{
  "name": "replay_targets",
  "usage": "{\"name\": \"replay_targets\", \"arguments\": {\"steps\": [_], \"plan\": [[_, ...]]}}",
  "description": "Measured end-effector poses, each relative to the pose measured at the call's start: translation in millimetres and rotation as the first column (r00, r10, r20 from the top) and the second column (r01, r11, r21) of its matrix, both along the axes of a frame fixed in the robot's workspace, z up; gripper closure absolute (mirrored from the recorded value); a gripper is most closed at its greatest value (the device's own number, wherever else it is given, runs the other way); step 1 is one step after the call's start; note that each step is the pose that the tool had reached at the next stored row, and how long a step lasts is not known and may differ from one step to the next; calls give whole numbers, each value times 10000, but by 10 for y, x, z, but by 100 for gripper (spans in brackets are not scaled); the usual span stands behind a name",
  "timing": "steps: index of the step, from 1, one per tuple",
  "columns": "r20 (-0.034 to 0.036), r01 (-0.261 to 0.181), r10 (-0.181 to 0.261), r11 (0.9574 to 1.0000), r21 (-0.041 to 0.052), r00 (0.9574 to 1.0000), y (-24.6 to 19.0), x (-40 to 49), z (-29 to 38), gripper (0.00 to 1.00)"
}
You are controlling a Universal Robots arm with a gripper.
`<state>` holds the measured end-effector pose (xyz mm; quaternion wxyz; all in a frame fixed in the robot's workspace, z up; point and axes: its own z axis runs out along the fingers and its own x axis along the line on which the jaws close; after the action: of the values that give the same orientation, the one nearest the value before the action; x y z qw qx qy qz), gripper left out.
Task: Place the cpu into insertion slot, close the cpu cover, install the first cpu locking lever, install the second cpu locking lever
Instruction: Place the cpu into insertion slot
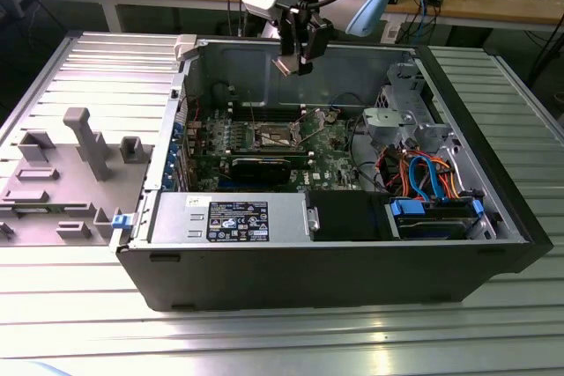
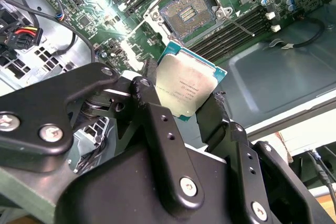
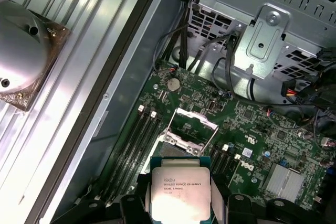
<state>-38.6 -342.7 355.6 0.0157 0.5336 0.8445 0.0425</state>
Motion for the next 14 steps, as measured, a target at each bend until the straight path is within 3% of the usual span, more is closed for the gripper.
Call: {"name": "replay_targets", "arguments": {"steps": [14], "plan": [[0, 102, -102, 9999, -3, 9999, 0, 0, 0, 46]]}}
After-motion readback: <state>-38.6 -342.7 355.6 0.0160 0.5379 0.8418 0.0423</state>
